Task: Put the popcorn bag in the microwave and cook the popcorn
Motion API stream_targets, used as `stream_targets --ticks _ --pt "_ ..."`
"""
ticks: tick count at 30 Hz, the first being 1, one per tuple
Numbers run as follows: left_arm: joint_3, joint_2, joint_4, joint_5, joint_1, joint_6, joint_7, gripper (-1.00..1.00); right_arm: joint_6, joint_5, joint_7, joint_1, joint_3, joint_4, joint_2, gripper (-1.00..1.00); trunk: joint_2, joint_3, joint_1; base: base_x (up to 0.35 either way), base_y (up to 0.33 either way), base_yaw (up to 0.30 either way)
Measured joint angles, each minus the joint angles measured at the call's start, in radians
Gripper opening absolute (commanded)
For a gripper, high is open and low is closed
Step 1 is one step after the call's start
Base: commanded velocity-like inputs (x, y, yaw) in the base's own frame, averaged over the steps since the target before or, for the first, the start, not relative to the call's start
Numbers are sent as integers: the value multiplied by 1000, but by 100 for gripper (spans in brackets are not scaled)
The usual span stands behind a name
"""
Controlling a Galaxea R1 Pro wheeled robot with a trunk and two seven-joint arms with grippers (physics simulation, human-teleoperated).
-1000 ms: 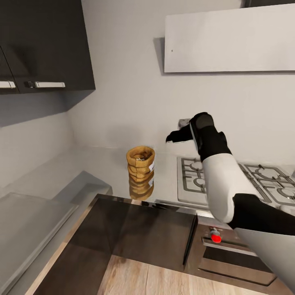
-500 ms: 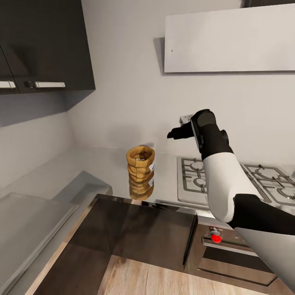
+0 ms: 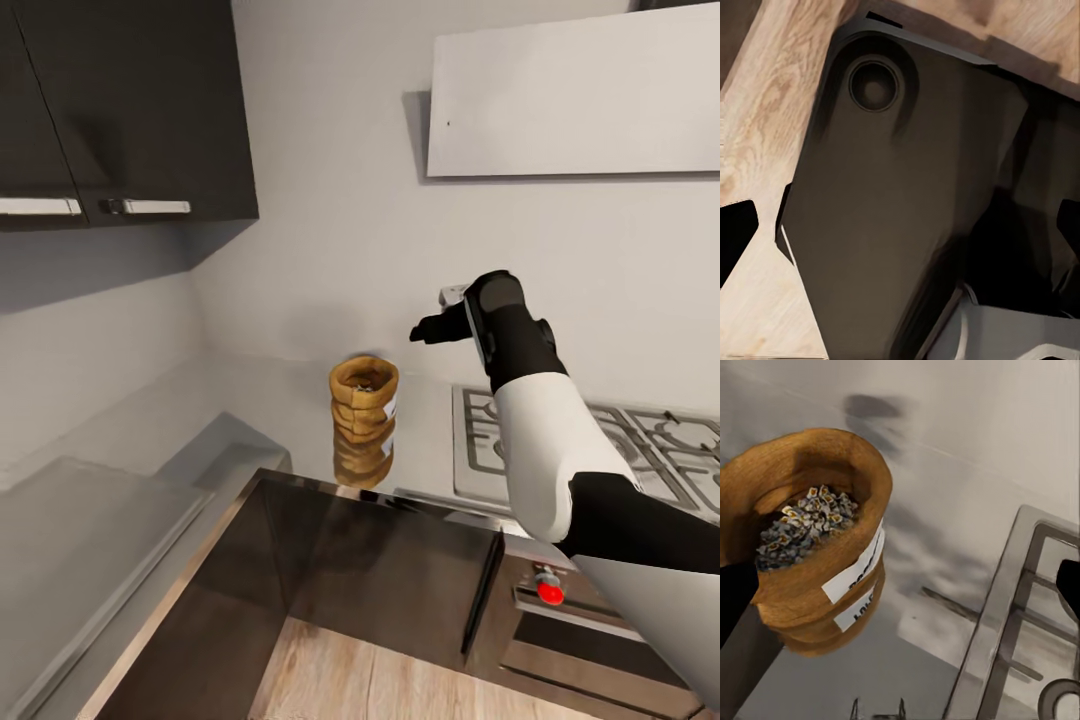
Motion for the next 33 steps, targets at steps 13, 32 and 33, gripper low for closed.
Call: stream_targets --ticks 13,32,33 --pt "-1 -23 -1 1 0 -1 68 100 0 -1 -63 0 1 43 0 100 0 0 0 0 0 251" --pt "-1 -27 -1 1 0 0 69 100 0 -4 -281 13 -193 88 0 100 0 0 0 3 0 5" --pt "-2 -26 0 2 0 0 69 100 0 -6 -287 13 -196 90 0 100 0 0 0 125 0 0"
